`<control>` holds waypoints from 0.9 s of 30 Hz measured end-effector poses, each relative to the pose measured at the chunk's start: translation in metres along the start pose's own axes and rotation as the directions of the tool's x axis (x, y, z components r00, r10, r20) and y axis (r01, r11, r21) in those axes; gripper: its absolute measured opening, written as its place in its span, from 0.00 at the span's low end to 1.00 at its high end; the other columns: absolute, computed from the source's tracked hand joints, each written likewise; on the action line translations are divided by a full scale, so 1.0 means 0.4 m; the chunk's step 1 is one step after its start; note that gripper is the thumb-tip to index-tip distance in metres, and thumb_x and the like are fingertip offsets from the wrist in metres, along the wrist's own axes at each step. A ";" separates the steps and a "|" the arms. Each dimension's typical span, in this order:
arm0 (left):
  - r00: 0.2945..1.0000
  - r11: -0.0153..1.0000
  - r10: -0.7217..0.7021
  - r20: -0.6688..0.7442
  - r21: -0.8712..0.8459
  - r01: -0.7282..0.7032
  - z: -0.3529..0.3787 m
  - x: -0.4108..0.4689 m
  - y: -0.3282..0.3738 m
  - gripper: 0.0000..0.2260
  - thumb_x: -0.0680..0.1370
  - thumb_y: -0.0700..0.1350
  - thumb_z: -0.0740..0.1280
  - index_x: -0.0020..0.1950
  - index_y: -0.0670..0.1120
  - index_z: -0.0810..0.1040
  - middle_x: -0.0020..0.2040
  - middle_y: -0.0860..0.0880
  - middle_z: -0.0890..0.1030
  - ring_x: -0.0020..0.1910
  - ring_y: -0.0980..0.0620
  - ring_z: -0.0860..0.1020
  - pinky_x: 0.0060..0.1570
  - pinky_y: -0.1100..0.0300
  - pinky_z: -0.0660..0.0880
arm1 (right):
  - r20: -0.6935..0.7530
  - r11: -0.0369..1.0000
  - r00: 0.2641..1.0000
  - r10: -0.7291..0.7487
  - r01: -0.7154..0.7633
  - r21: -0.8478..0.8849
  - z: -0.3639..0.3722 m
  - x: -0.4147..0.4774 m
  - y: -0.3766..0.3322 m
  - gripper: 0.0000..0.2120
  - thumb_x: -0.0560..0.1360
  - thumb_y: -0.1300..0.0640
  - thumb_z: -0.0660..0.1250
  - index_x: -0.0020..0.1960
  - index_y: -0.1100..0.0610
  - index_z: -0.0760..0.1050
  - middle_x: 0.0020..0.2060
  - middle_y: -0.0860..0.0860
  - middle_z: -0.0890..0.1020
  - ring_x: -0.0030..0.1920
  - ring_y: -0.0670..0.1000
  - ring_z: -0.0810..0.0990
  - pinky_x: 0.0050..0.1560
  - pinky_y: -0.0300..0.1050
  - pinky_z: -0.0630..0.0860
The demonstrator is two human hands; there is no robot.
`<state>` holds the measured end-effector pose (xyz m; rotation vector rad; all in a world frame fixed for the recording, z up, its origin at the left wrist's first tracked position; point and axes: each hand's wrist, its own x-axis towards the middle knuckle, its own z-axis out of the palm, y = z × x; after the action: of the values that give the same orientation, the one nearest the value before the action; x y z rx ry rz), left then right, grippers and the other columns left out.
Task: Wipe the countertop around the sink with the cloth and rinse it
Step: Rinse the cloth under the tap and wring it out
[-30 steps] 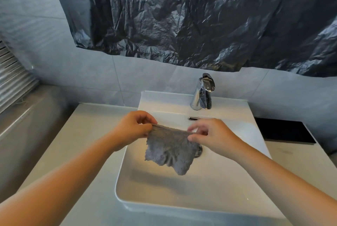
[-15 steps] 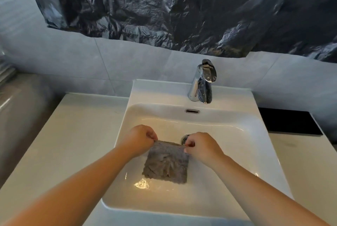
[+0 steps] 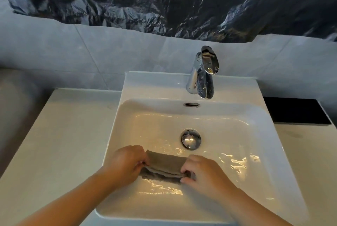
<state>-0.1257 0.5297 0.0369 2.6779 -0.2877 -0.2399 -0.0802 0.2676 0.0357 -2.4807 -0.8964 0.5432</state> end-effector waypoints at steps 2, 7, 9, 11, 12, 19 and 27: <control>0.996 0.999 0.012 0.083 0.036 -0.015 0.028 -0.017 -0.005 0.08 0.68 0.43 0.73 0.41 0.56 0.80 0.40 0.58 0.78 0.38 0.56 0.77 0.36 0.65 0.72 | 0.047 1.000 0.999 0.008 -0.008 0.003 0.014 -0.009 -0.007 0.13 0.71 0.46 0.66 0.53 0.48 0.80 0.45 0.41 0.76 0.46 0.43 0.74 0.40 0.27 0.62; 0.981 0.975 -0.194 0.029 -0.110 0.196 0.021 0.005 0.015 0.05 0.72 0.54 0.68 0.43 0.55 0.81 0.44 0.59 0.75 0.43 0.59 0.73 0.45 0.62 0.73 | -0.132 0.974 0.969 0.210 -0.196 0.117 0.010 0.016 -0.018 0.12 0.74 0.41 0.66 0.51 0.47 0.79 0.42 0.40 0.76 0.42 0.40 0.73 0.39 0.30 0.65; 0.970 0.969 -0.241 -0.019 -0.060 0.239 0.023 0.021 0.022 0.11 0.74 0.55 0.67 0.54 0.54 0.78 0.52 0.56 0.75 0.51 0.56 0.73 0.51 0.60 0.72 | -0.164 0.944 0.933 0.319 -0.298 0.139 0.027 0.027 -0.019 0.16 0.74 0.41 0.66 0.57 0.48 0.74 0.51 0.43 0.75 0.49 0.42 0.74 0.46 0.32 0.70; 0.960 0.962 -0.270 0.076 0.058 0.266 0.034 0.037 0.030 0.25 0.75 0.57 0.66 0.70 0.52 0.67 0.63 0.54 0.70 0.61 0.52 0.68 0.60 0.58 0.68 | -0.088 0.926 0.925 0.371 -0.360 0.114 0.053 0.036 -0.020 0.18 0.73 0.40 0.66 0.57 0.49 0.71 0.52 0.46 0.73 0.51 0.46 0.73 0.48 0.36 0.72; 0.955 0.959 -0.270 0.125 0.123 0.255 0.042 0.045 0.033 0.29 0.75 0.58 0.65 0.74 0.53 0.61 0.66 0.54 0.67 0.64 0.51 0.65 0.62 0.56 0.66 | -0.065 0.921 0.921 0.383 -0.375 0.107 0.064 0.039 -0.022 0.18 0.73 0.41 0.67 0.56 0.49 0.72 0.51 0.47 0.72 0.50 0.46 0.73 0.47 0.36 0.71; 0.931 0.974 -0.218 0.293 0.126 0.189 0.009 0.077 0.033 0.14 0.69 0.55 0.70 0.51 0.51 0.75 0.51 0.53 0.71 0.51 0.53 0.67 0.48 0.62 0.68 | -0.008 0.814 0.913 0.409 -0.360 0.455 0.058 0.045 -0.026 0.11 0.73 0.50 0.71 0.45 0.51 0.68 0.38 0.46 0.74 0.38 0.45 0.73 0.37 0.35 0.68; 0.860 0.261 -0.242 0.449 -0.824 0.503 -0.092 0.053 0.145 0.16 0.71 0.46 0.69 0.55 0.40 0.73 0.51 0.41 0.77 0.51 0.44 0.78 0.54 0.51 0.78 | -0.471 0.750 0.803 0.366 0.045 0.660 -0.088 -0.016 -0.111 0.11 0.79 0.45 0.56 0.55 0.50 0.68 0.44 0.43 0.77 0.45 0.41 0.78 0.36 0.35 0.77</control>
<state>-0.1069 0.4883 0.0925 1.4652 0.3837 -0.6520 -0.0893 0.2846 0.0894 -1.8851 -0.1682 0.0825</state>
